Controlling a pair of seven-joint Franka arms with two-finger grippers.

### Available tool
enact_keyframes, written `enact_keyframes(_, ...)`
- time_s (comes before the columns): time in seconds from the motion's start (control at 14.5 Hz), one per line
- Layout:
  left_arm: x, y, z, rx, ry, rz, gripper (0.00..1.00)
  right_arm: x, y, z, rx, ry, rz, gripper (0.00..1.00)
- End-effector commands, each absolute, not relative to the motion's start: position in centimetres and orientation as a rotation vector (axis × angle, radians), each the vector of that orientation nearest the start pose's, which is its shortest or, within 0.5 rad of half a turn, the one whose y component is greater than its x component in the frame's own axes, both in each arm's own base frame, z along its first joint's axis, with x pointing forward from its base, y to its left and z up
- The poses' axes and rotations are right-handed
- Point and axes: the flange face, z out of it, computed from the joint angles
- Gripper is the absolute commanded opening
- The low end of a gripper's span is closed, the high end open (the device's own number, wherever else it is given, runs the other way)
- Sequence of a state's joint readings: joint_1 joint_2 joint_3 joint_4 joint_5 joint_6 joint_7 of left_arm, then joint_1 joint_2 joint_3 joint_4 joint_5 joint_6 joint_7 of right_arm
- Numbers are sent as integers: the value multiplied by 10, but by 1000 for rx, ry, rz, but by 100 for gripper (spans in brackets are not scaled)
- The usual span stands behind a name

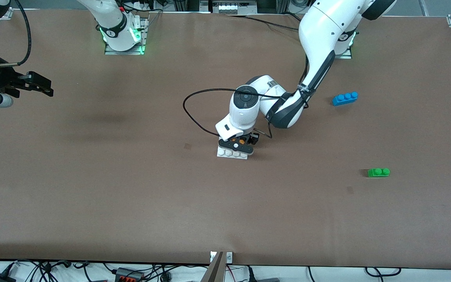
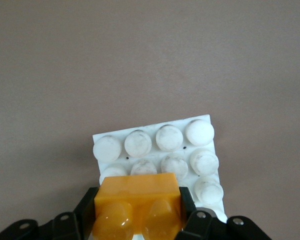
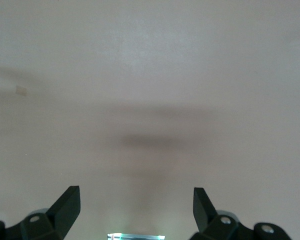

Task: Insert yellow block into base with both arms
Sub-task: 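Lower the yellow brick onto the base plate studs and press down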

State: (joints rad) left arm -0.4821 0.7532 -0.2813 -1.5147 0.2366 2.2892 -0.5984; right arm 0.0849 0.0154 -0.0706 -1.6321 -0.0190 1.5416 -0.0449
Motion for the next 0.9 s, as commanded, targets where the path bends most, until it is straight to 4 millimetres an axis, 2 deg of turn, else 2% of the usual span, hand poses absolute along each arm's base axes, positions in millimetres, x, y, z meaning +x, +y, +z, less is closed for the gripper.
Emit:
enact_keyframes(0.0,549,-473,237,-3188,406,-44,19,552,1,592,-3173,-78,167,100)
enact_keyframes(0.28,547,-474,237,-3230,356,7,19,552,-14,591,-3167,-49,177,100)
enact_keyframes(0.48,541,-480,235,-3227,371,13,19,551,-15,590,-3165,-49,182,100)
enact_keyframes(0.83,529,-487,219,-3206,409,45,20,551,-15,590,-3163,-49,186,100)
